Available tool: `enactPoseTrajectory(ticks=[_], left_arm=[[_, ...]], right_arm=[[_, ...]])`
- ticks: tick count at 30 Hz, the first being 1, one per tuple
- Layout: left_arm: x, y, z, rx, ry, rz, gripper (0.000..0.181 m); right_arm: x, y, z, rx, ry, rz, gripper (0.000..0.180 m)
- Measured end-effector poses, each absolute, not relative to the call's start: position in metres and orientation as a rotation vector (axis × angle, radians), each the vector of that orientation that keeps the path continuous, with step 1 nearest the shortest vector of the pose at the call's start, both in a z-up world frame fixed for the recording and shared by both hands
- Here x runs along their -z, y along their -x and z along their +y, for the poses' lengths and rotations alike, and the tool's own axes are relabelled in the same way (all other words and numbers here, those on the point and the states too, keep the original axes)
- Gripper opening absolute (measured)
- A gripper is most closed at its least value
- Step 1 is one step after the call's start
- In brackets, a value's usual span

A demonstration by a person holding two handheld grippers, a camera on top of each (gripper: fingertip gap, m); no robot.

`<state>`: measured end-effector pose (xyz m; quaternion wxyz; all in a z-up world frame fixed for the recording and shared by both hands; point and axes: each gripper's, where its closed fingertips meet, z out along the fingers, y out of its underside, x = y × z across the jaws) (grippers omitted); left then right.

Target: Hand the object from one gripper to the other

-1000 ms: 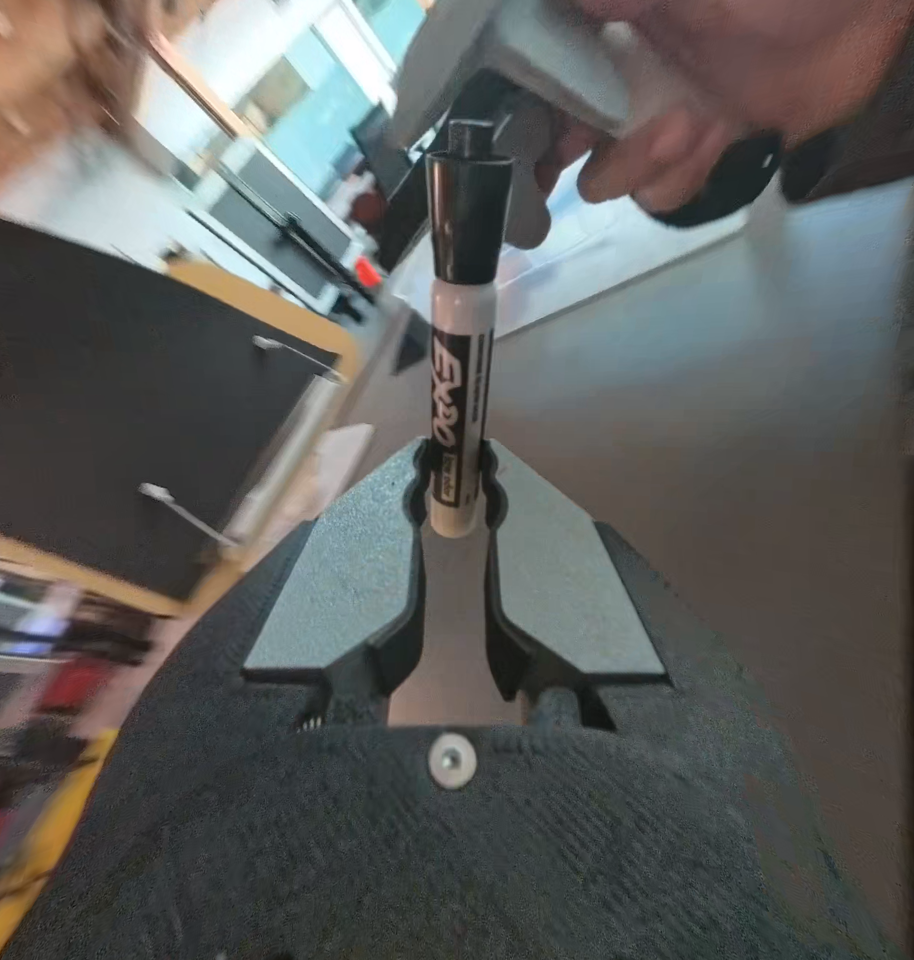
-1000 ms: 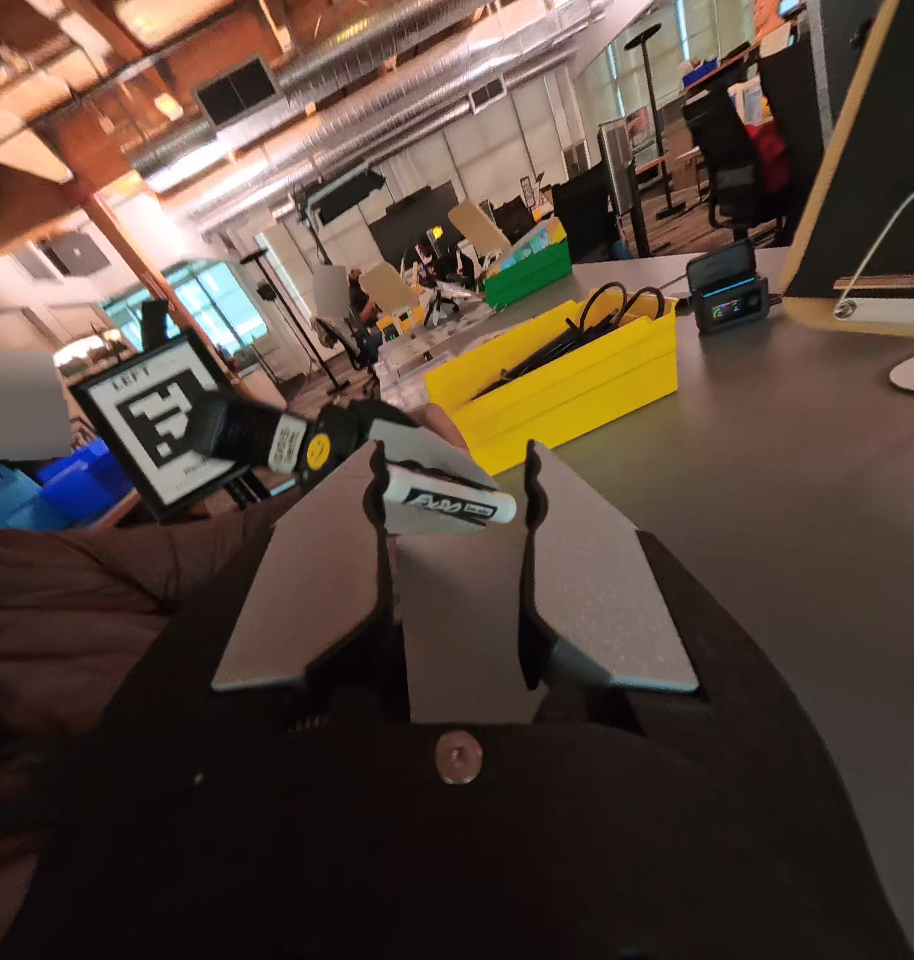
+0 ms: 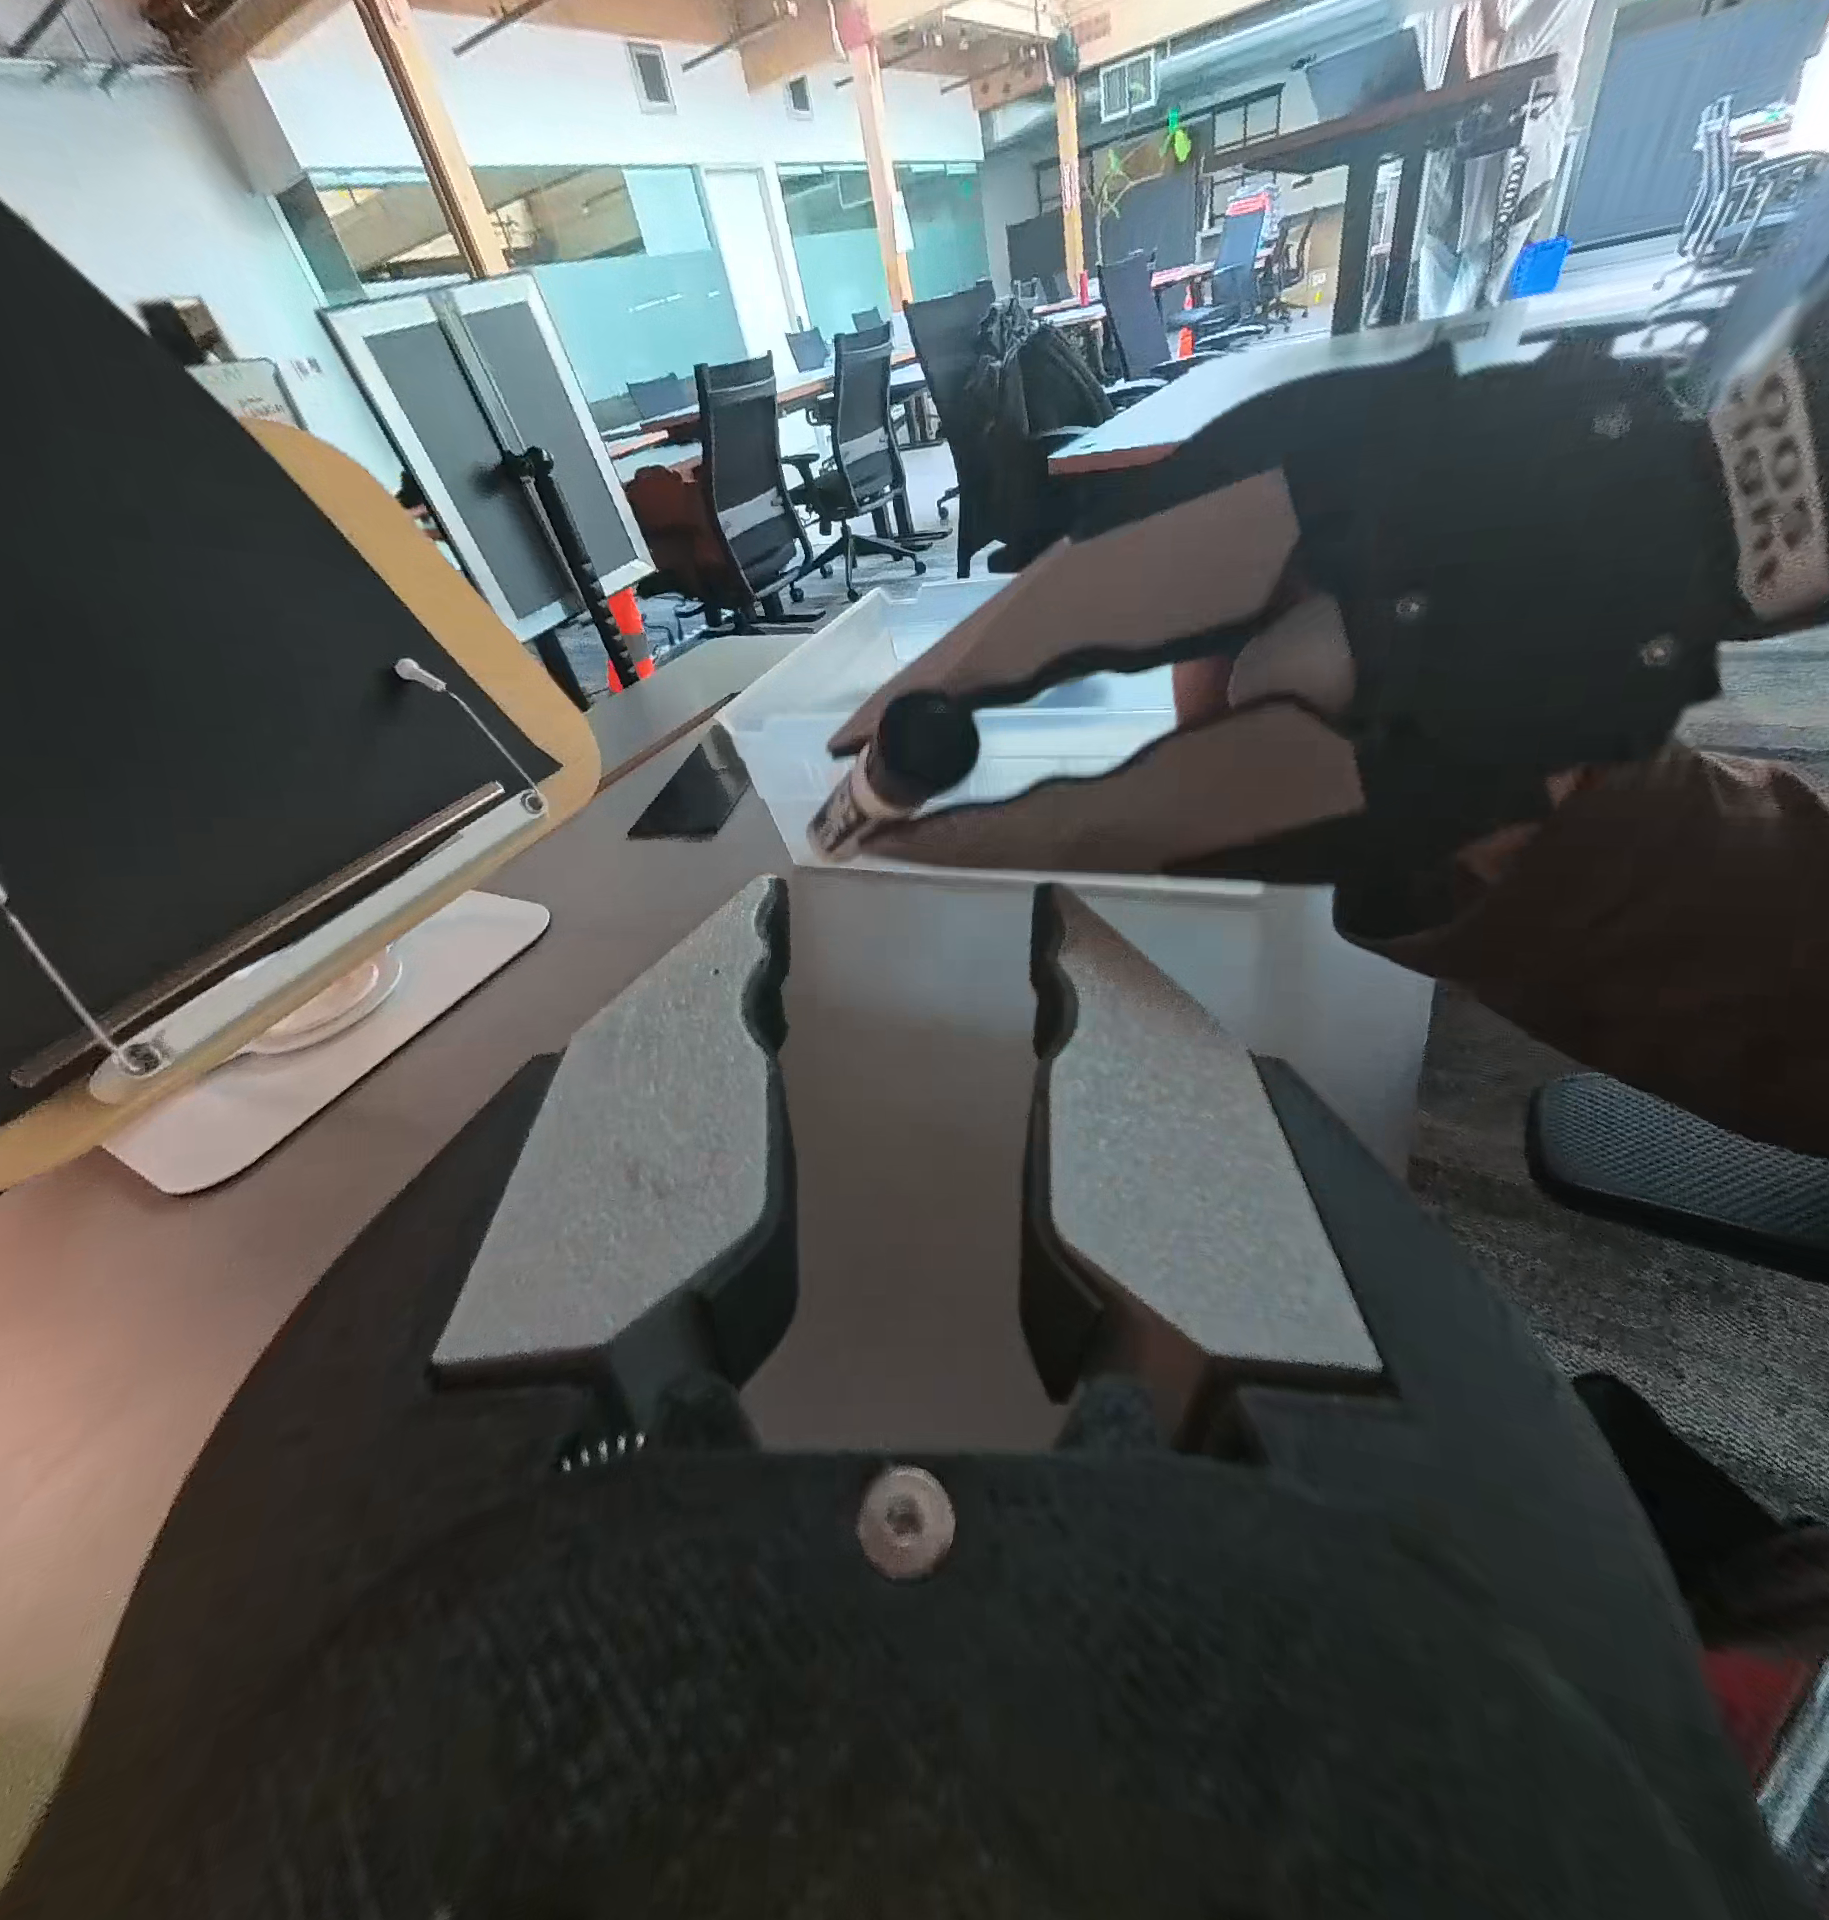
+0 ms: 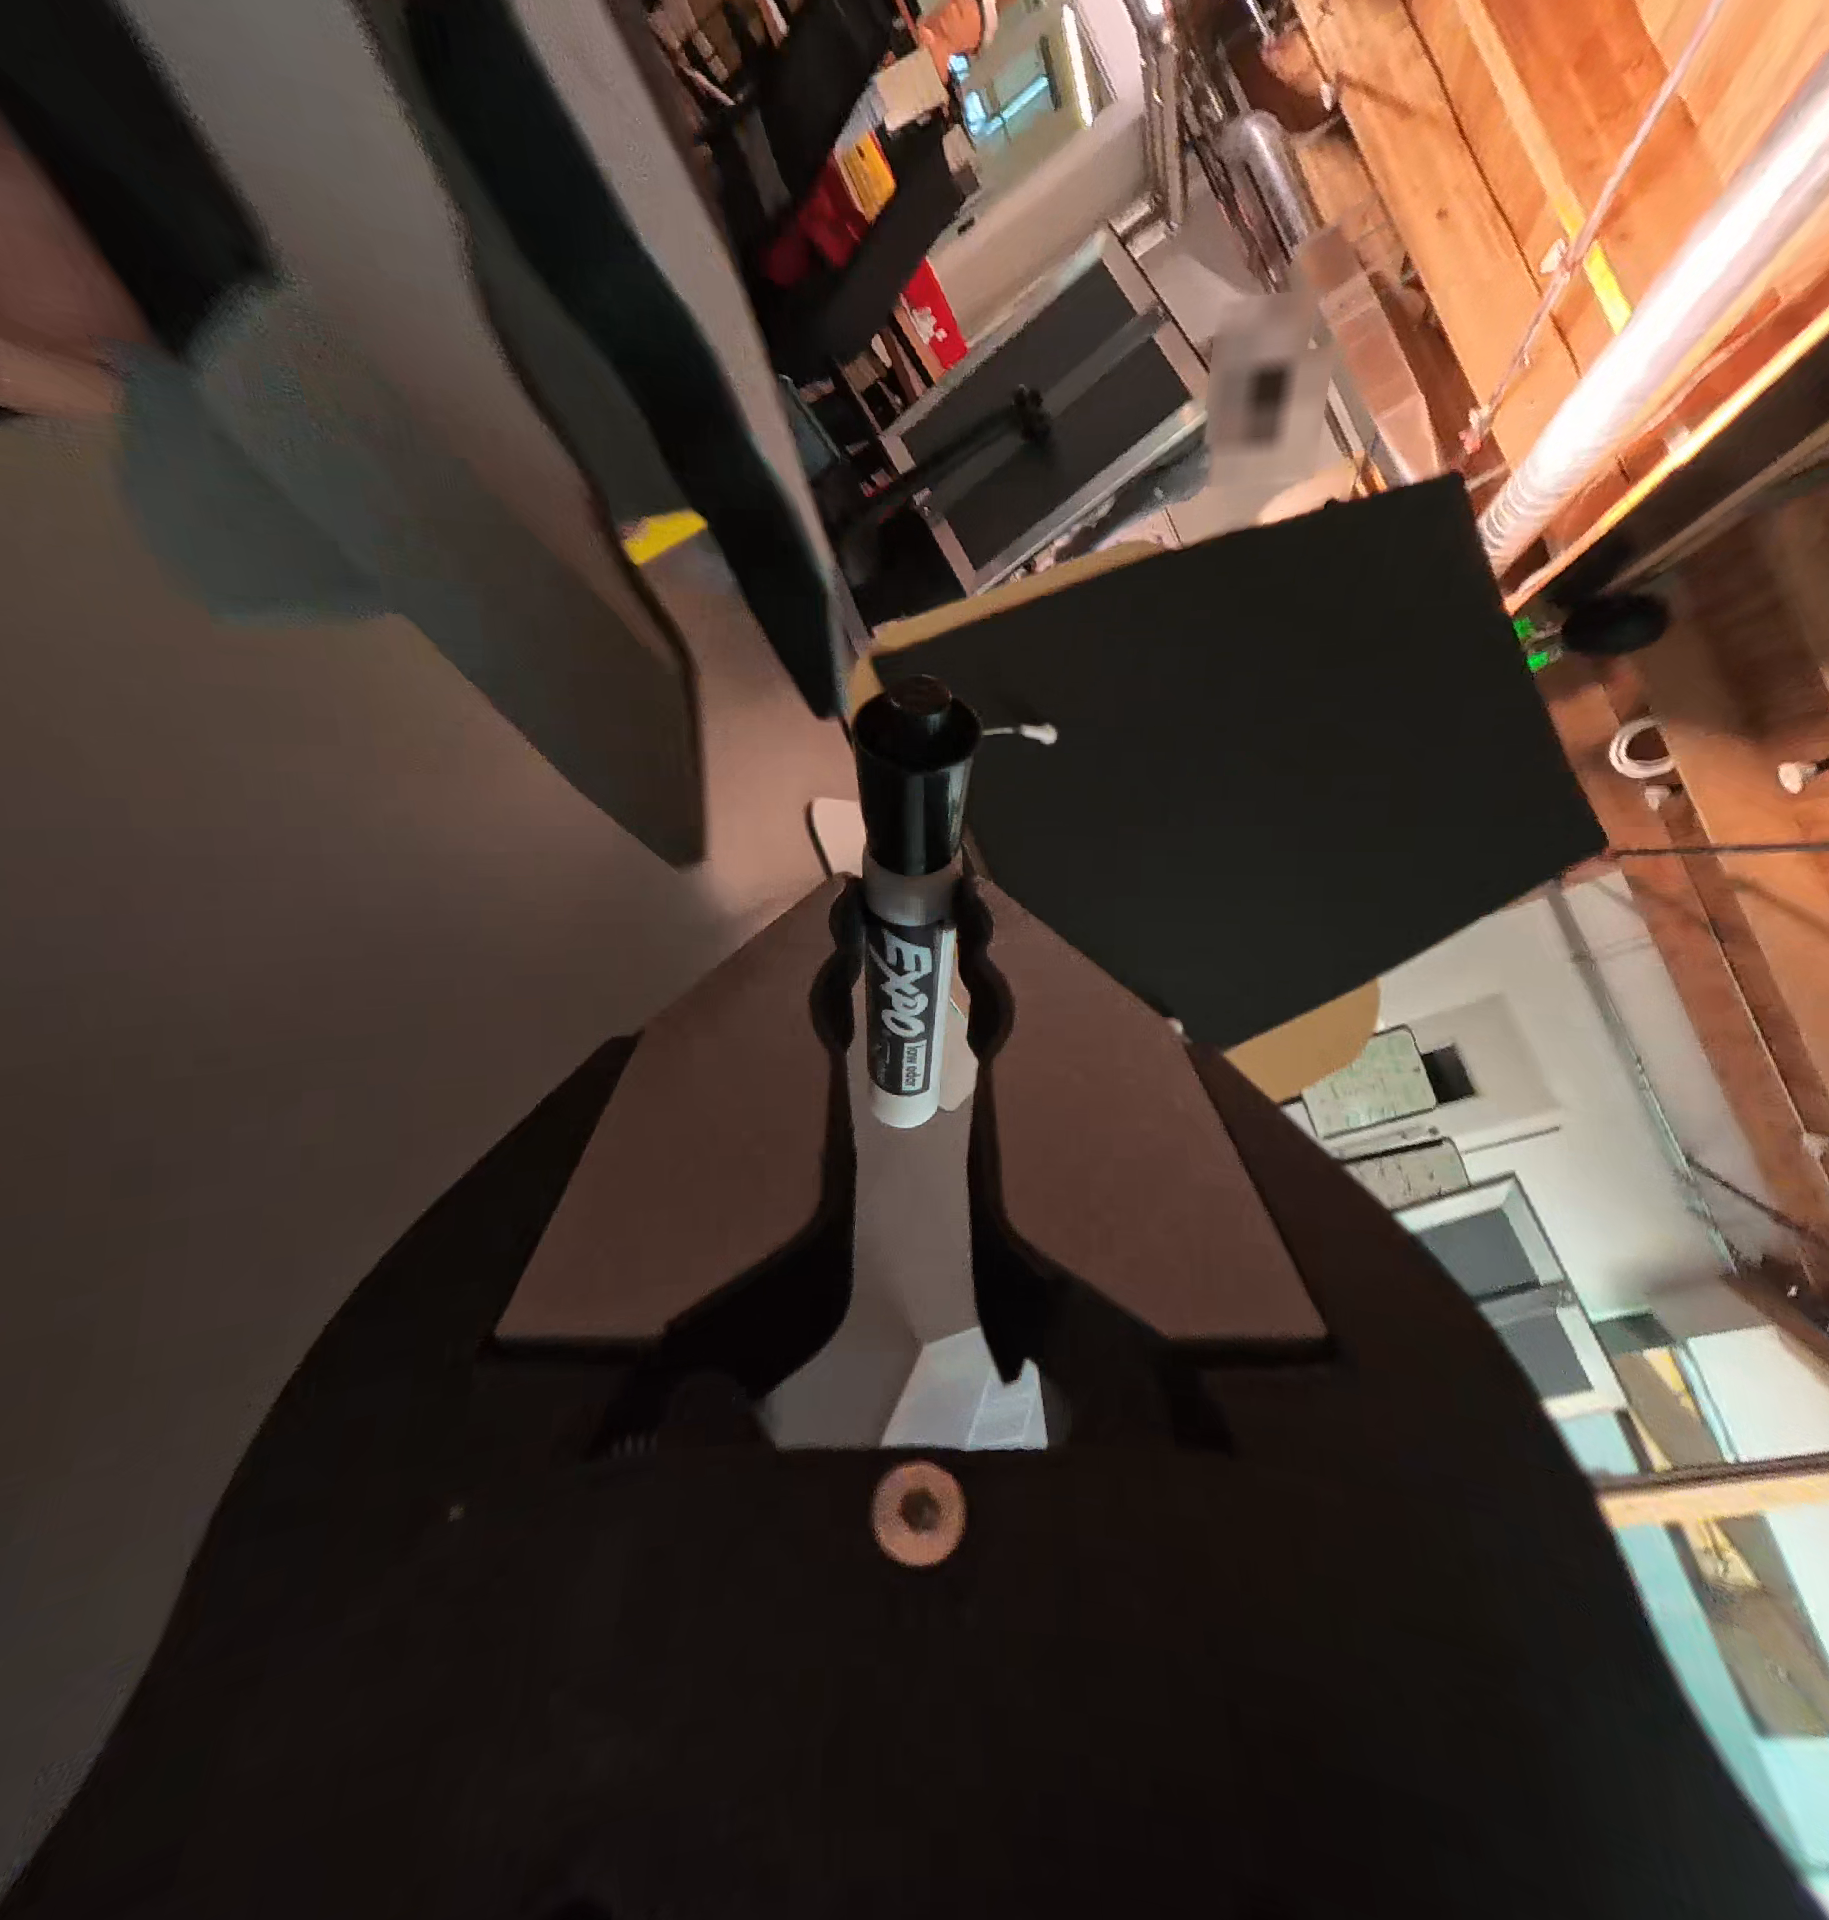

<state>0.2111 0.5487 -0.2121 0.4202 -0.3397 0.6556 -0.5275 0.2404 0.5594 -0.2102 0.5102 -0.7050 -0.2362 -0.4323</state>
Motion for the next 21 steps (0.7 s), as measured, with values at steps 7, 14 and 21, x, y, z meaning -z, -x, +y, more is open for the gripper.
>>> enactPoseTrajectory(ticks=[7, 14, 21], left_arm=[[0.199, -0.219, 0.547, 1.319, 0.756, 1.572, 0.016], [0.194, -0.213, 0.560, 1.508, 0.803, 1.556, 0.016], [0.187, -0.203, 0.578, 1.725, 0.875, 1.503, 0.016]], right_arm=[[0.219, -0.231, 0.566, 1.098, 1.702, -0.638, 0.017], [0.232, -0.228, 0.561, 0.867, 1.771, -0.645, 0.028], [0.220, -0.227, 0.548, 0.496, 1.792, -0.494, 0.069]])
